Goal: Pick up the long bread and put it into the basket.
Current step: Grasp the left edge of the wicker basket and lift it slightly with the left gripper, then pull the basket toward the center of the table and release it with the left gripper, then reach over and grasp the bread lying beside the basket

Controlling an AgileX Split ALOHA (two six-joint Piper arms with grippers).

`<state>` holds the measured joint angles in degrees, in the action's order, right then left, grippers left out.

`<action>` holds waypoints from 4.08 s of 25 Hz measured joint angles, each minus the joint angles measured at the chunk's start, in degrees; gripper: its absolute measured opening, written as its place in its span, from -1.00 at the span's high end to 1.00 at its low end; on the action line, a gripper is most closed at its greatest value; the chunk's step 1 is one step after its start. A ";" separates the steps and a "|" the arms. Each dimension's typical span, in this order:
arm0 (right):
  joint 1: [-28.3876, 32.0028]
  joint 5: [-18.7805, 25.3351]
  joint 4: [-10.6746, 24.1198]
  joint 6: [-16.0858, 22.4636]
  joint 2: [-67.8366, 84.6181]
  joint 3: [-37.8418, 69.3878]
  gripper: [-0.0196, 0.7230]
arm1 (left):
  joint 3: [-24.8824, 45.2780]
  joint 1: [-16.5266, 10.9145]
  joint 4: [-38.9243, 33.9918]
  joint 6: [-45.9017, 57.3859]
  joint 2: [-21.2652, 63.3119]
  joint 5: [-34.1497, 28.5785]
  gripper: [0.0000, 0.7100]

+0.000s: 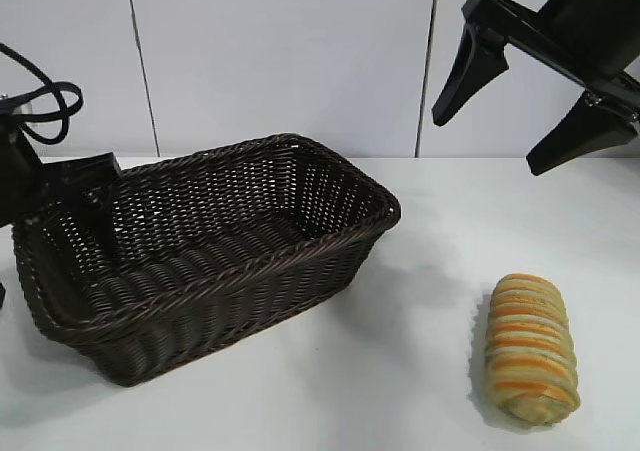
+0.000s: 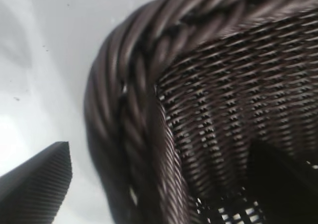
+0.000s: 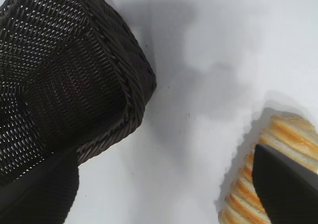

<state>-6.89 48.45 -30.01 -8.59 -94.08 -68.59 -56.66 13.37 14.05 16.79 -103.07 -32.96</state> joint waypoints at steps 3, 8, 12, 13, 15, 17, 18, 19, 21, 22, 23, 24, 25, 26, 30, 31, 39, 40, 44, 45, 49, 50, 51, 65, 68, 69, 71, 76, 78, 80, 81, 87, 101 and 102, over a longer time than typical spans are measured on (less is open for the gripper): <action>0.00 0.00 0.00 0.00 0.00 0.00 -0.86 | 0.00 0.00 0.21 0.06 -0.02 0.25 0.52; 0.00 0.00 -0.38 0.23 0.00 0.00 -0.86 | -0.06 0.00 1.30 -0.62 -0.02 1.00 0.71; 0.00 0.00 -0.50 0.23 0.00 0.00 -0.86 | -1.37 0.00 1.33 -1.59 -0.02 -0.75 0.71; 0.00 0.00 -0.50 0.25 0.00 0.00 -0.86 | -2.20 0.00 1.11 -2.01 -0.02 -1.77 0.71; 0.00 0.00 -0.50 0.42 0.00 0.00 -0.86 | -5.03 0.00 0.64 -3.52 -0.02 -4.44 0.71; 0.00 0.00 -0.50 0.42 0.00 0.00 -0.86 | -8.28 0.00 0.19 -5.41 -0.09 -7.91 0.71; 0.00 0.00 -0.50 0.42 0.00 0.00 -0.86 | -10.44 0.00 -0.01 -6.87 -0.14 -9.66 0.71; 0.00 0.04 -0.50 0.42 0.00 0.00 -0.86 | -11.96 0.00 -0.01 -8.23 -0.14 -11.04 0.71; 0.00 0.04 -0.50 0.42 0.00 0.00 -0.86 | -15.23 0.00 0.92 -11.49 -0.33 -13.56 0.71; 0.00 0.04 -0.50 0.42 0.00 0.00 -0.86 | -16.78 0.00 2.06 -13.26 -0.40 -14.25 0.71; 0.00 0.04 -0.50 0.42 0.00 0.00 -0.86 | -17.89 0.00 3.33 -14.75 -0.40 -14.76 0.71; 0.00 0.04 -0.50 0.42 0.00 0.00 -0.86 | -19.24 0.00 4.49 -15.79 -0.40 -15.16 0.71; 0.00 0.04 -0.50 0.42 0.00 0.00 -0.85 | -20.09 0.00 5.32 -16.33 -0.40 -15.31 0.71; 0.00 0.04 -0.57 0.42 0.00 0.00 -0.85 | -20.93 0.00 6.21 -16.79 -0.40 -15.37 0.71; 0.00 0.04 -0.69 0.42 0.00 0.00 -0.84 | -22.26 0.00 6.97 -17.35 -0.57 -15.31 0.71; 0.00 0.04 -0.69 0.42 0.00 0.00 -0.84 | -22.43 0.00 6.97 -17.55 -1.00 -15.37 0.71; 0.00 0.34 -1.10 0.42 0.00 0.00 -0.84 | -22.73 0.00 8.19 -19.96 -10.56 -14.82 0.71; 0.00 0.40 -1.10 0.42 0.00 0.00 -0.84 | -22.73 0.00 8.19 -20.10 -11.39 -14.60 0.71; 0.00 0.98 -1.10 0.42 0.00 0.00 -0.84 | -22.73 0.00 9.07 -20.17 -13.07 -13.65 0.72; 0.00 1.12 -1.10 0.42 0.00 0.00 -0.84 | -22.73 0.00 9.13 -20.17 -13.17 -13.60 0.72; 0.00 1.23 -1.10 0.42 0.00 0.00 -0.84 | -22.73 0.00 9.32 -20.30 -13.17 -13.52 0.72; 0.00 1.26 -1.10 0.42 0.00 0.00 -0.84 | -22.73 0.00 9.45 -20.30 -13.17 -13.52 0.71; 0.00 1.26 -1.10 0.42 0.00 0.00 -0.84 | -22.73 0.00 9.59 -20.30 -13.17 -13.47 0.66; 0.00 1.30 -1.10 0.42 0.00 0.00 -0.84 | -35.51 0.00 7.25 -18.99 -13.17 -25.31 -0.95; 0.00 1.37 -1.10 0.42 0.00 0.00 -0.84 | -41.39 0.00 3.33 -17.43 -13.17 -29.11 -0.95; 0.00 1.42 -1.10 0.42 0.00 0.00 -0.84 | -42.93 0.00 1.59 -16.79 -13.17 -30.19 -0.96; 0.00 1.51 -1.10 0.42 0.00 0.00 -0.84 | -46.49 0.00 -2.08 -15.94 -13.17 -32.14 -0.95; 0.00 1.55 -1.10 0.42 0.00 0.00 -0.84 | -53.49 -0.53 -9.54 -14.77 -13.17 -36.71 -0.95; 0.00 1.55 -1.10 0.42 0.00 0.00 -0.84 | -55.17 -1.85 -9.60 -14.71 -13.17 -37.48 -0.95; 0.00 1.55 -1.10 0.42 0.00 0.00 -0.84 | -55.81 -4.03 -9.60 -14.71 -13.17 -37.74 -0.95; 0.00 1.55 -1.10 0.42 0.00 0.00 -0.84 | -55.96 -5.65 -9.60 -14.71 -13.17 -37.85 -0.95; 0.00 1.57 -1.10 0.42 0.00 0.00 -0.84 | -56.00 -17.87 -9.85 -15.39 -11.30 -37.85 -0.95; 0.00 1.57 -1.10 -0.01 0.00 0.00 -0.84 | -54.51 -31.59 1.55 -22.73 -0.69 -38.65 -0.95; 0.00 1.57 -1.10 -0.05 0.00 0.00 -0.84 | -54.45 -31.53 1.68 -22.86 0.58 -38.70 -0.95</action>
<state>-6.89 50.01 -31.11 -8.65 -94.08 -68.59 -111.10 -18.17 15.73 -6.07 -102.49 -71.66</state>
